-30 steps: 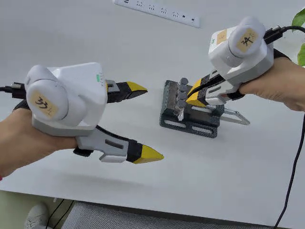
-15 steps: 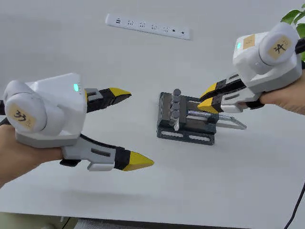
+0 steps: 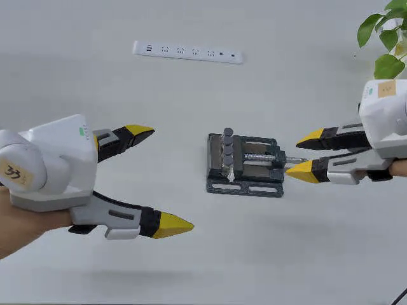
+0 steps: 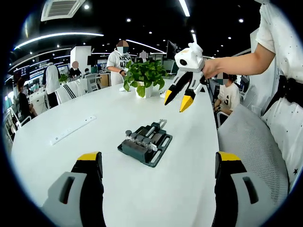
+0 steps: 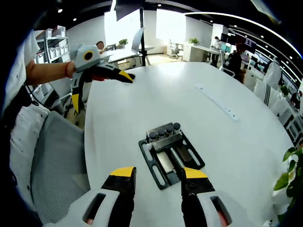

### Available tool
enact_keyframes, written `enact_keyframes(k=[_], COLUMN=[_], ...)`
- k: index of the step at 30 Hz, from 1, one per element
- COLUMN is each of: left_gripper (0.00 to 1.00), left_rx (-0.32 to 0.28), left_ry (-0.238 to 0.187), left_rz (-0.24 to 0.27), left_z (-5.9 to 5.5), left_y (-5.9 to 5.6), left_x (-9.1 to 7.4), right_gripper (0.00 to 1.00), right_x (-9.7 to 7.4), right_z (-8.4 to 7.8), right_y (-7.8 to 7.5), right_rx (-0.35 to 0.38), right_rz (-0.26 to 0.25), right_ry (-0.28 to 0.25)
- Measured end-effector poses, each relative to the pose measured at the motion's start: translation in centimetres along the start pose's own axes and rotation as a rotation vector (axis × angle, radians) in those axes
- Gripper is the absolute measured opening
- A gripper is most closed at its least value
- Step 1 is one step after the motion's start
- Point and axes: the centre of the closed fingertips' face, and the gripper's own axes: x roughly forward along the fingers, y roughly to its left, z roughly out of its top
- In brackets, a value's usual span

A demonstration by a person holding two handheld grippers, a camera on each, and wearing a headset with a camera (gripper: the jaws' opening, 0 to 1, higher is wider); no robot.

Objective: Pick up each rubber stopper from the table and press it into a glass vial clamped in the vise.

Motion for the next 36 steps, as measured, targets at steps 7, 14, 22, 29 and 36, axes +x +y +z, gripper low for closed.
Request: enact_keyframes(k=[7, 14, 22, 29, 36], left_gripper=[0.99, 0.99, 0.99, 0.99, 0.99], left_rx=[0.005, 0.012, -0.002, -0.012, -0.02], left_ry=[0.011, 0.033, 0.036, 0.043, 0.043], left_rz=[0.01, 0.013, 0.026, 0.037, 0.045], left_z=[-0.6, -1.2, -1.8, -2.6, -3.1], left_y=[0.1, -0.3, -0.3, -0.1, 0.0], left_x=[0.1, 0.1, -0.1, -0.1, -0.1], right_gripper=[0.52, 0.7, 0.88, 0.94, 0.95], right_x=[-1.2, -1.7, -2.0, -2.0, -1.8], right_z=[-2.4, -4.3, -4.0, -3.2, -2.9], right_y=[0.8, 1.9, 2.5, 2.8, 2.9], right_rx=[0.058, 0.112, 0.122, 0.11, 0.107], right_rz=[-0.02, -0.032, -0.062, -0.071, -0.071], right_ry=[-0.084, -0.158, -0.291, -0.332, -0.336])
